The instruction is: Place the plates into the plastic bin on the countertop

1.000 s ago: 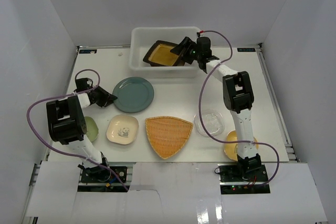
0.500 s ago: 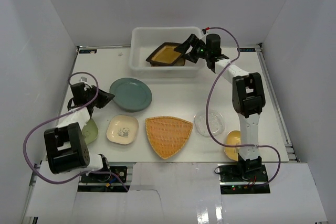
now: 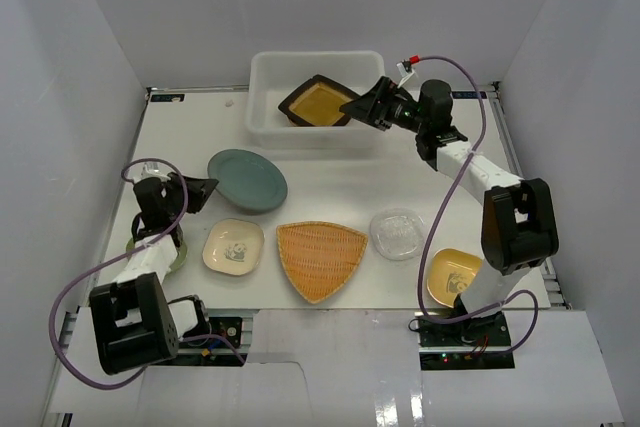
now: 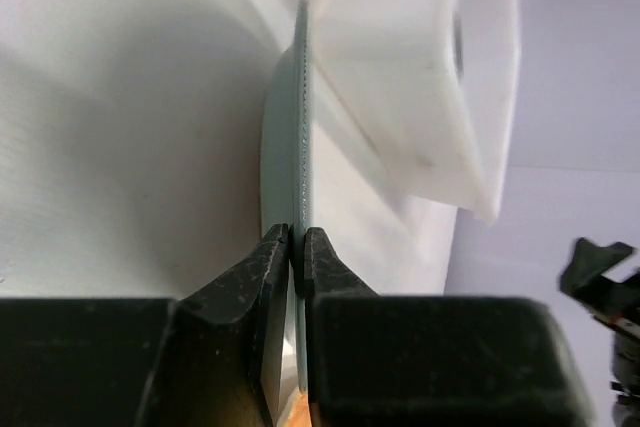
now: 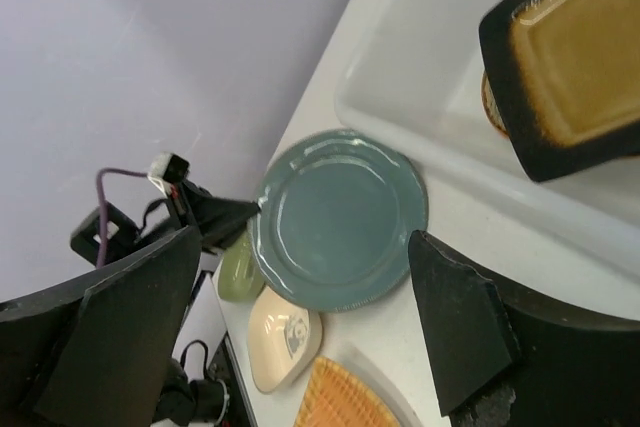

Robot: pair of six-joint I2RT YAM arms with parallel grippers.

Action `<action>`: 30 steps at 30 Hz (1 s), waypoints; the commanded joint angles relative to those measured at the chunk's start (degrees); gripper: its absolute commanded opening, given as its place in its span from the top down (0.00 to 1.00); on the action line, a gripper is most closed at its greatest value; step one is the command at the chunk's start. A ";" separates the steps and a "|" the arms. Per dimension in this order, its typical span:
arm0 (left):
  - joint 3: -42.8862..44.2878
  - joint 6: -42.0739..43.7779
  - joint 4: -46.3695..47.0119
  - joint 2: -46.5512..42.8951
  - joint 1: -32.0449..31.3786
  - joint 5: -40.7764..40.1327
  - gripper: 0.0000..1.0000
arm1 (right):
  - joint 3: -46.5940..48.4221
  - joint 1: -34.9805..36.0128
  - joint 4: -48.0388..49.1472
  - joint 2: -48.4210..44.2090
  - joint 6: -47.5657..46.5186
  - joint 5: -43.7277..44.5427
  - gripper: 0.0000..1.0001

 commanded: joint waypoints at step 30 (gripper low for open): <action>8.90 -18.93 8.79 -15.00 -1.97 21.11 1.00 | -11.33 7.61 0.64 0.92 -8.15 -8.55 0.10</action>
